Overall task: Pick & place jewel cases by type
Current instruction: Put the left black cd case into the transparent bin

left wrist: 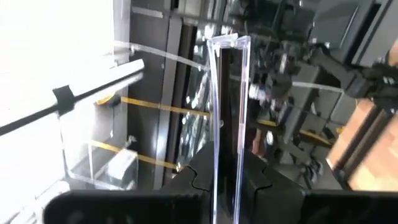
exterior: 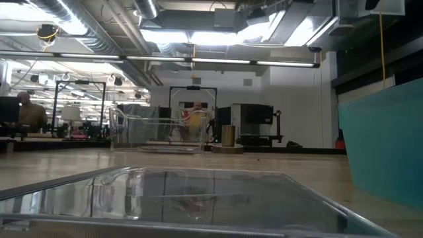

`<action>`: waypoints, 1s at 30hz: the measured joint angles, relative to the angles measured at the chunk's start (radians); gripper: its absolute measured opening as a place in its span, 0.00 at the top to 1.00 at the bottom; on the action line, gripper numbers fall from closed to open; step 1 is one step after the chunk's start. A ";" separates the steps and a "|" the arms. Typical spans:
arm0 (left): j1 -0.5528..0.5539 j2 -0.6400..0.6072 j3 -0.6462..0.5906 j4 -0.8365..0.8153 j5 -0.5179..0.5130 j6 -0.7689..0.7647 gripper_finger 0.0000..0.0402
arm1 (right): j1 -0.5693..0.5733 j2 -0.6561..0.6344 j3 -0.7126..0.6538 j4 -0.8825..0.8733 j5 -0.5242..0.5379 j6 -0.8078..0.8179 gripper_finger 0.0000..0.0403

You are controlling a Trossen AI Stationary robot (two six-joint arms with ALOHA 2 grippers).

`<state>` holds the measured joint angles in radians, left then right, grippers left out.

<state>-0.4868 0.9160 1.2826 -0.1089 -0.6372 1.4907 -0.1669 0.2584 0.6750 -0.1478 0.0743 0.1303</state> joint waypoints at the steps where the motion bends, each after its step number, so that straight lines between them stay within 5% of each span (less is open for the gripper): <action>1: -0.007 0.003 0.008 0.000 0.012 0.009 0.96 | 0.000 0.000 0.000 0.000 0.008 0.000 0.97; 20: -0.146 0.100 0.028 -0.048 -0.053 0.336 0.96 | 0.000 0.000 0.000 -0.008 0.038 0.049 0.97; 30: -0.156 0.104 0.028 -0.054 -0.069 0.191 0.96 | 0.000 0.000 0.000 -0.016 0.038 0.043 0.97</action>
<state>-0.6430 1.0195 1.3106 -0.1627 -0.7067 1.6819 -0.1673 0.2587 0.6750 -0.1635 0.1127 0.1738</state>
